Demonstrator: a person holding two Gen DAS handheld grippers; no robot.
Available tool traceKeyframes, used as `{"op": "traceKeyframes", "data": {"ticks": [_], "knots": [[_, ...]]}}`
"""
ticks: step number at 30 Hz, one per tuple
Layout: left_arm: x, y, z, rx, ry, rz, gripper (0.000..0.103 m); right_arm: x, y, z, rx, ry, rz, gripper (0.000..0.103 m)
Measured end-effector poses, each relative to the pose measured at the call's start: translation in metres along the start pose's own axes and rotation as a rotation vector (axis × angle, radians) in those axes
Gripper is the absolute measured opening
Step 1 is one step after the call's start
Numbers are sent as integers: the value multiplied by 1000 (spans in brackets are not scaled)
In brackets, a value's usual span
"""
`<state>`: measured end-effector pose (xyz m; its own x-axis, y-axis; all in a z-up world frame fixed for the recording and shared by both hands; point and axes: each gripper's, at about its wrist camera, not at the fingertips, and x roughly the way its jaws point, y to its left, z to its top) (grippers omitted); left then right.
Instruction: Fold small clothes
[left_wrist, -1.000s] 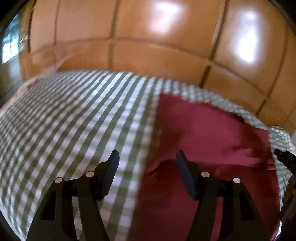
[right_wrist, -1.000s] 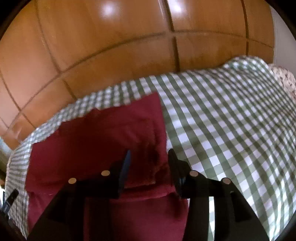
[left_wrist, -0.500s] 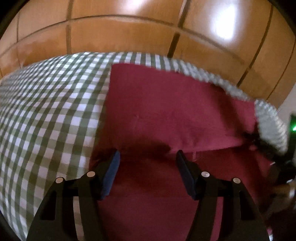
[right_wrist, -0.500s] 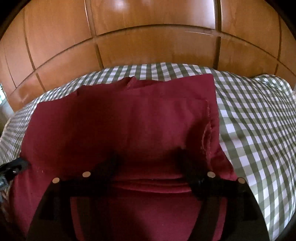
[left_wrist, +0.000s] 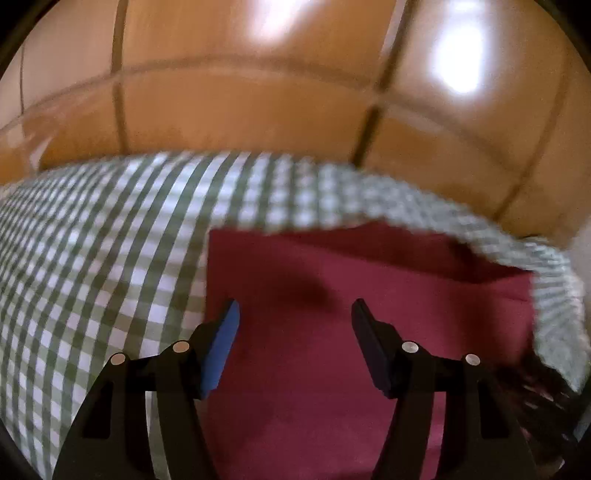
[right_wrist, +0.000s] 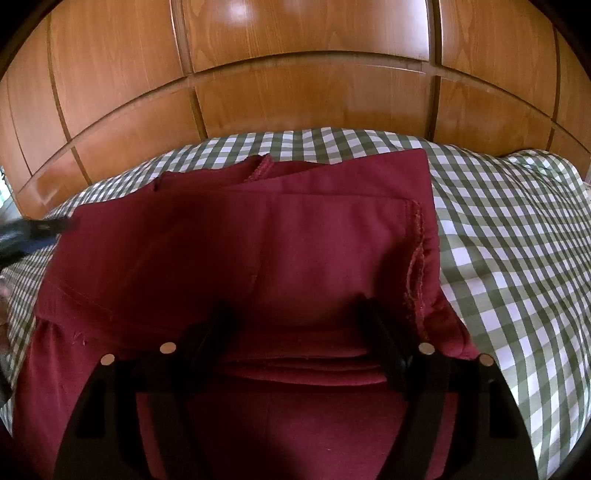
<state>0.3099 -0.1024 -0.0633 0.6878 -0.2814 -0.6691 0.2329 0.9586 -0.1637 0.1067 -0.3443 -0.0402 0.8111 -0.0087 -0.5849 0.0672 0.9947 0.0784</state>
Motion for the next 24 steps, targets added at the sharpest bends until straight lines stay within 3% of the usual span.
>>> {"op": "traceKeyframes", "data": {"ticks": [2, 6, 9, 17, 20, 24], "knots": [[22, 11, -4, -21, 28, 53, 61, 1, 1, 0, -5, -1, -1, 75], [11, 19, -13, -71, -3, 74, 61, 3, -1, 0, -3, -3, 4, 76], [-10, 22, -22, -96, -6, 99, 61, 3, -2, 0, -2, -4, 7, 77], [-81, 13, -64, -39, -86, 124, 61, 4, -1, 0, -13, -5, -5, 77], [-102, 6, -80, -8, -119, 147, 70, 4, 0, 0, -18, -6, -14, 77], [-128, 0, -100, 35, -155, 166, 70, 4, 3, 0, -27, -9, -30, 77]]}}
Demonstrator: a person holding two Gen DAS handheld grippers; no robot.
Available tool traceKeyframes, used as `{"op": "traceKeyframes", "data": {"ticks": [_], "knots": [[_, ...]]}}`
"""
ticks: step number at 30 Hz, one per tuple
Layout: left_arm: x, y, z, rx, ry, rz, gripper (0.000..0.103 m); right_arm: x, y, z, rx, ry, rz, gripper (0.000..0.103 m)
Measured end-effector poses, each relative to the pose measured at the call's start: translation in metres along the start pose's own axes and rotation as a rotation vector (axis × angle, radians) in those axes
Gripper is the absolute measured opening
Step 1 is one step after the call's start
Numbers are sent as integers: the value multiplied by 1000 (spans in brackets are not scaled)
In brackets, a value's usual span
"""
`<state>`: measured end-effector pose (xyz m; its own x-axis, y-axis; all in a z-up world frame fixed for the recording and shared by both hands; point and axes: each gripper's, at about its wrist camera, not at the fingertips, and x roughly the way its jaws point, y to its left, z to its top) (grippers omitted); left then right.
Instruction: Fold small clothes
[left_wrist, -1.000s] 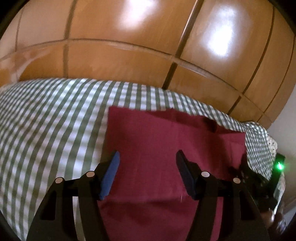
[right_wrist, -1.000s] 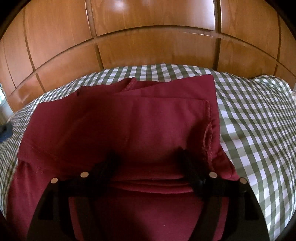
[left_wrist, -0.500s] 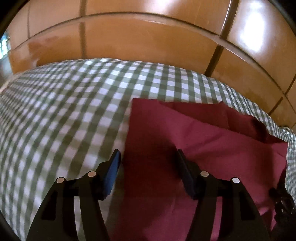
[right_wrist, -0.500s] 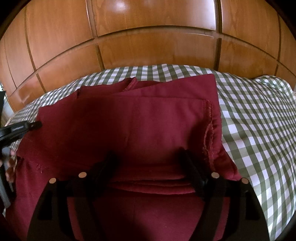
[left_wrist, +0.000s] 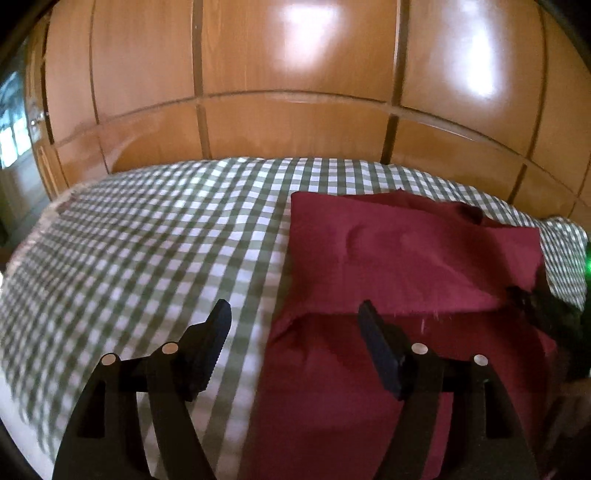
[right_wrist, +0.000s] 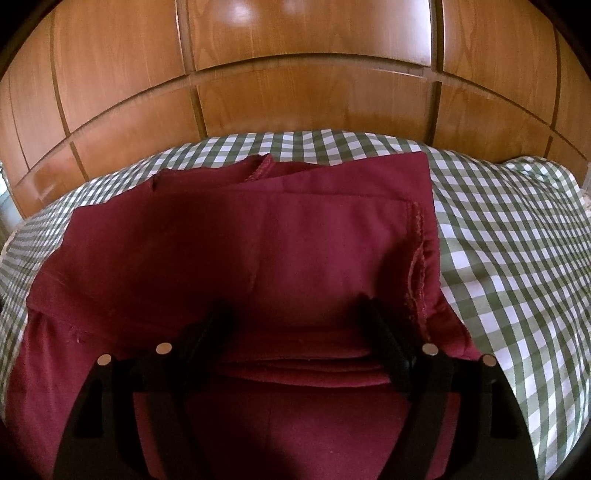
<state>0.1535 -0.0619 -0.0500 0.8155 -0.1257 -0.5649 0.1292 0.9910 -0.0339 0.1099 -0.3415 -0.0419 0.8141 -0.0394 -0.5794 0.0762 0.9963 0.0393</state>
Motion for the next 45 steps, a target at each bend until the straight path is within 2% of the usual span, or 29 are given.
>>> {"op": "traceKeyframes", "data": {"ticks": [7, 14, 17, 20, 23, 28, 35, 39, 45], "knots": [[-29, 11, -31, -10, 10, -8, 70, -1, 4, -1, -17, -4, -38, 80], [-42, 20, -55, -10, 31, -6, 70, -4, 9, -3, -31, 0, -92, 86], [-47, 25, -64, -6, 39, -5, 70, -12, 11, -4, -30, 11, -104, 90], [-50, 31, -73, 2, 60, -14, 70, -25, 8, -10, 7, 45, -68, 101], [-52, 34, -82, 17, 71, -10, 70, -35, 4, -23, 7, 106, -37, 101], [-54, 35, -93, 38, 92, -15, 70, -65, -17, -42, -6, 100, -51, 101], [-57, 38, -105, 62, 125, -17, 70, -100, -65, -76, 1, 146, -82, 101], [-59, 44, -110, 64, 147, -17, 70, -113, -82, -103, 36, 212, -37, 101], [-72, 54, -120, 79, 184, -47, 70, -137, -84, -135, 58, 264, 35, 101]]}}
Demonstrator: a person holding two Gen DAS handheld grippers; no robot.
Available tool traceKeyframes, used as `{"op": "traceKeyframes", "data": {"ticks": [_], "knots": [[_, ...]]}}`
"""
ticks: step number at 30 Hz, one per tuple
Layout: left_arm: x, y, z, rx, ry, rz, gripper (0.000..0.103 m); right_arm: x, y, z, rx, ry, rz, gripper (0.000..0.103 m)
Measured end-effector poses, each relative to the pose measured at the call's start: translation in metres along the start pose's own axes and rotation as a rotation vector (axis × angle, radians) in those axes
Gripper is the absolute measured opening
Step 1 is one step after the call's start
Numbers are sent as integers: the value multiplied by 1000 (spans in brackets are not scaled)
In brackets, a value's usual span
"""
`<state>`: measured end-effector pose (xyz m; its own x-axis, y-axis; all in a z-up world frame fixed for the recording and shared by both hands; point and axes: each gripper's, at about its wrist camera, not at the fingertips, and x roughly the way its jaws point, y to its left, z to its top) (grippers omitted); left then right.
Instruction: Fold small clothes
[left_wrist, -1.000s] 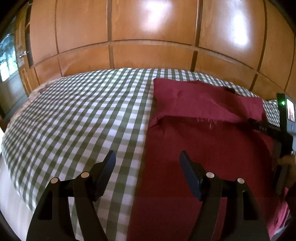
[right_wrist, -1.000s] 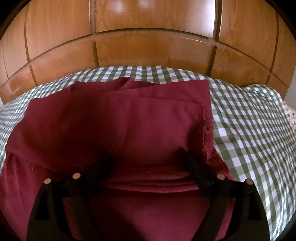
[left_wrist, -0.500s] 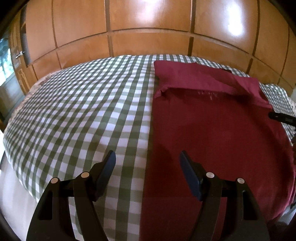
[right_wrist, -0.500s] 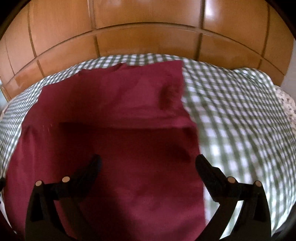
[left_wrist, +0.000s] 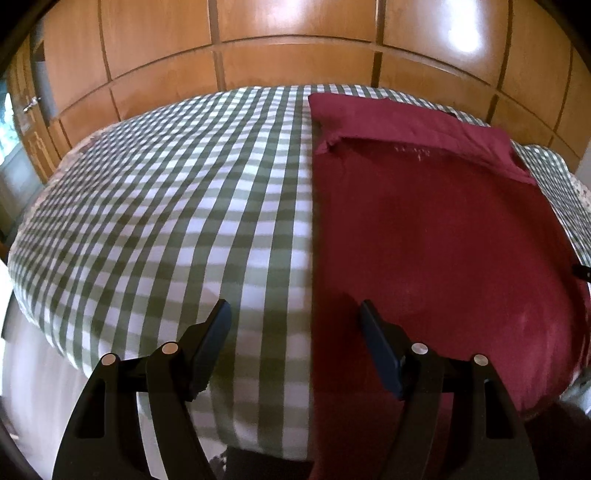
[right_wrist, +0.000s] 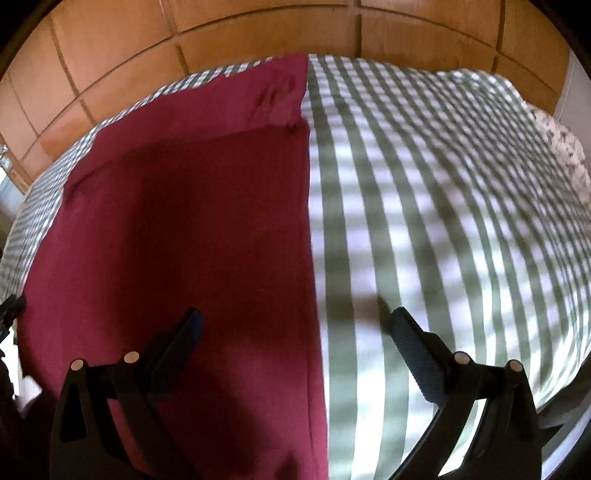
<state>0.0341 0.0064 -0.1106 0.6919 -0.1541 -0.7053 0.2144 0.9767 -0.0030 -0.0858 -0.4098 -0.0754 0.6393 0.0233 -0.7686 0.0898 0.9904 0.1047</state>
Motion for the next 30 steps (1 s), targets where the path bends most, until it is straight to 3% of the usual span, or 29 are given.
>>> {"op": "traceKeyframes", "data": {"ticks": [2, 5, 8, 11, 13, 15, 18, 25, 30], "knots": [[-5, 1, -6, 15, 18, -22, 70, -6, 4, -14, 3, 25, 31, 100], [-12, 9, -16, 1, 65, -99, 59, -14, 13, -32, -20, 65, 62, 90], [-14, 15, -26, -24, 132, -172, 53, -21, 21, -45, -56, 91, 69, 69], [-16, 10, -34, -9, 183, -282, 42, -23, 25, -55, -84, 124, 67, 52], [-16, 1, -39, 26, 196, -314, 29, -23, 26, -57, -92, 145, 84, 41], [-16, -7, -40, 66, 201, -303, 9, -25, 27, -55, -94, 157, 108, 19], [-21, -3, -32, 32, 185, -356, 4, -33, 29, -43, -86, 134, 149, 12], [-41, 20, 19, -124, 76, -555, 3, -49, 22, 11, 61, -15, 287, 9], [-25, 24, 65, -192, 19, -585, 3, -26, 4, 56, 155, -51, 280, 9]]}}
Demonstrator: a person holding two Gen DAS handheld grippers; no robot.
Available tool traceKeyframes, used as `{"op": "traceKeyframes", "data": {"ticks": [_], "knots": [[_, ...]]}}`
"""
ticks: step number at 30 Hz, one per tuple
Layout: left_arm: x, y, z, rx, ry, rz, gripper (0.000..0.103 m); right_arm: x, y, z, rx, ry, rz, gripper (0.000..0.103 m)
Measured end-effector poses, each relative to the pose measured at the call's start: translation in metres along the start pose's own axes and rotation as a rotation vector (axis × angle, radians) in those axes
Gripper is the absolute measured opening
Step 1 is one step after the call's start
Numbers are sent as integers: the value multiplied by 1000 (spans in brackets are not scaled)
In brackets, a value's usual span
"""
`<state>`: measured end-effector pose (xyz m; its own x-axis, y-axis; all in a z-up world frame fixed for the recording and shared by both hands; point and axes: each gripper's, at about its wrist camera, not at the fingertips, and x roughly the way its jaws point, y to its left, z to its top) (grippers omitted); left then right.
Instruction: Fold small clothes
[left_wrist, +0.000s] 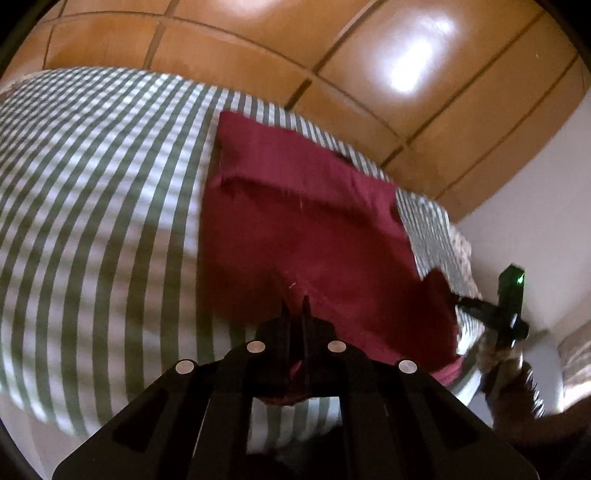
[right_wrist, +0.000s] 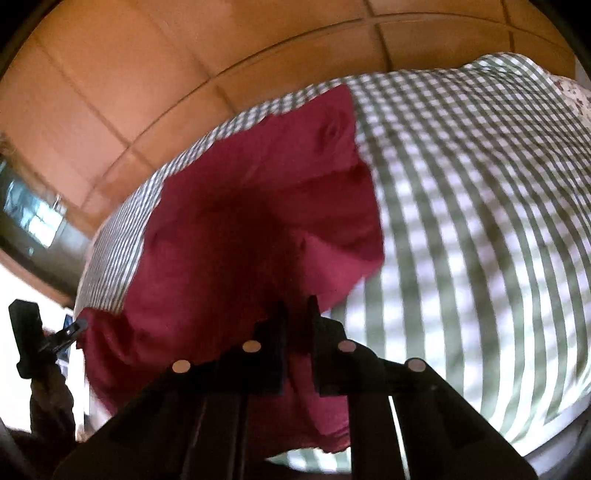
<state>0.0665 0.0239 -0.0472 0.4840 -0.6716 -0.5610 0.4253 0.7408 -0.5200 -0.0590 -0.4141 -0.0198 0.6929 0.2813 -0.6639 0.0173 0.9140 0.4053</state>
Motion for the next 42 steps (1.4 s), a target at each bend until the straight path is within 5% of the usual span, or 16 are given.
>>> {"op": "traceKeyframes", "data": {"ticks": [8, 10, 11, 12, 14, 20, 26, 33, 34, 35, 37, 38, 42], "knots": [[59, 27, 76, -97, -26, 115, 4, 33, -11, 60, 88, -43, -29, 12], [66, 34, 84, -129, -16, 132, 11, 31, -19, 69, 132, -70, -17, 40], [65, 37, 86, -137, -26, 141, 28, 27, -24, 72, 154, -92, -7, 72], [61, 39, 85, -138, -47, 159, 50, 18, -27, 73, 167, -133, 2, 81], [49, 45, 78, -147, -100, 180, 68, 5, -29, 69, 161, -155, 16, 84], [21, 75, 41, -178, -90, 202, 68, -18, -43, 24, 139, -128, -41, 91], [21, 81, 4, -184, -31, 163, 68, -6, -35, -18, -4, -51, -210, 91], [57, 51, 7, -89, 0, 134, 67, 45, 7, 13, -206, -63, -211, 87], [63, 48, 8, -81, 13, 128, 61, 60, 9, 17, -237, -27, -234, 82], [70, 45, 9, -62, 40, 119, 43, 72, 9, 19, -245, 16, -238, 59], [76, 40, 10, -18, 49, 166, 30, 79, 8, 18, -239, 28, -239, 48], [75, 40, 9, -7, 48, 171, 21, 75, 8, 17, -237, 24, -227, 34], [63, 46, 5, -18, 37, 138, 13, 50, 3, 5, -174, 10, -162, 19]]}}
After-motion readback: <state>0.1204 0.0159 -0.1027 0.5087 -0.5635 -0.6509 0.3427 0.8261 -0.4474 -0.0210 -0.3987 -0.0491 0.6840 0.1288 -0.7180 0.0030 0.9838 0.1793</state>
